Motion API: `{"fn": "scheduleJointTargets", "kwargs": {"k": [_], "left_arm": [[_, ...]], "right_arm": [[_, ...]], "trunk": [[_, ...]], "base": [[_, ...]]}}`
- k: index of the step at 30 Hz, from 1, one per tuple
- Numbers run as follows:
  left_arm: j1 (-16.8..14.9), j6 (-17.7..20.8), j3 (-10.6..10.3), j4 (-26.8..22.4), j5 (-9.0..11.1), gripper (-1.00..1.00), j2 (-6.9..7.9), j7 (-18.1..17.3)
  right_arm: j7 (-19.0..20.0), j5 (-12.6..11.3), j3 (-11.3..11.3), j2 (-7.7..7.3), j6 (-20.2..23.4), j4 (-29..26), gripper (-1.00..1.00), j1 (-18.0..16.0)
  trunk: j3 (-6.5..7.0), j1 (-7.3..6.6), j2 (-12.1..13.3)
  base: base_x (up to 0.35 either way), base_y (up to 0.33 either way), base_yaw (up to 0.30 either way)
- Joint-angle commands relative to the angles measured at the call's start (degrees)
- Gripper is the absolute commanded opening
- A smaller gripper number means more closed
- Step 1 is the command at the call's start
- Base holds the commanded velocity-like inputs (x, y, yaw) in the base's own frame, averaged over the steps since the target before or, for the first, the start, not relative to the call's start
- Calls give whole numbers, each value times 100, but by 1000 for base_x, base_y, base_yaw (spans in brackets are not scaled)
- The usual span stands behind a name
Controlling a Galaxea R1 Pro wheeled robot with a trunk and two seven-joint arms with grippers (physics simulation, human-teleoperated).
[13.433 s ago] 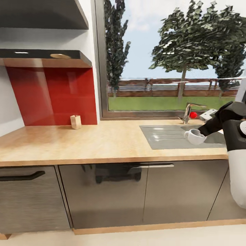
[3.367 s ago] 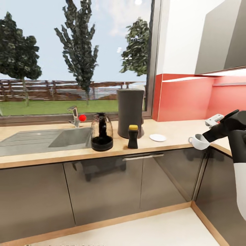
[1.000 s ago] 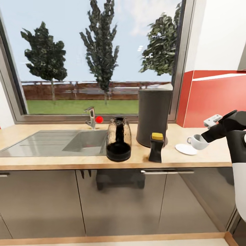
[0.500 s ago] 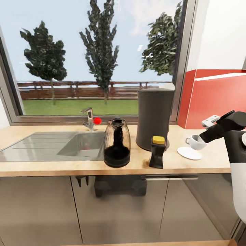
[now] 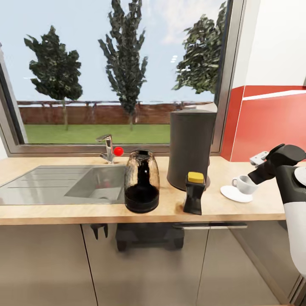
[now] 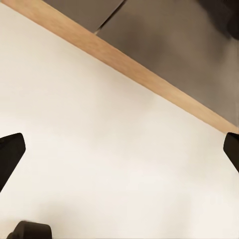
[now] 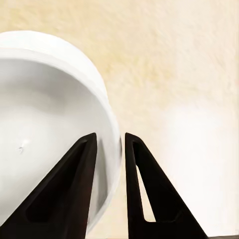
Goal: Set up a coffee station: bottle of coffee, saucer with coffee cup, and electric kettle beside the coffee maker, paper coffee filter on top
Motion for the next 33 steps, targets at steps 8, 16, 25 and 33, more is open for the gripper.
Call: {"fn": "scheduleJointTargets", "kwargs": {"k": [8,16,25,33], "left_arm": [[-4,8,-15,3,26,100,1,-20],[-4,8,-19,3,26,100,1,-20],[-4,8,-17,3,26,100,1,-20],[-4,8,-19,3,26,100,1,-20]], "right_arm": [[-52,41,0,0,57,115,-100,-7],[-61,29,4,0,57,124,-100,-4],[-61,13,-1,6,57,133,-100,-2],[-61,11,-2,95,57,135,-100,-4]], "trunk": [[-7,0,-3],[-7,0,-3],[-7,0,-3],[-7,0,-3]], "base": [[23,-9,0],[94,0,0],[32,0,0],[2,69,0]]}}
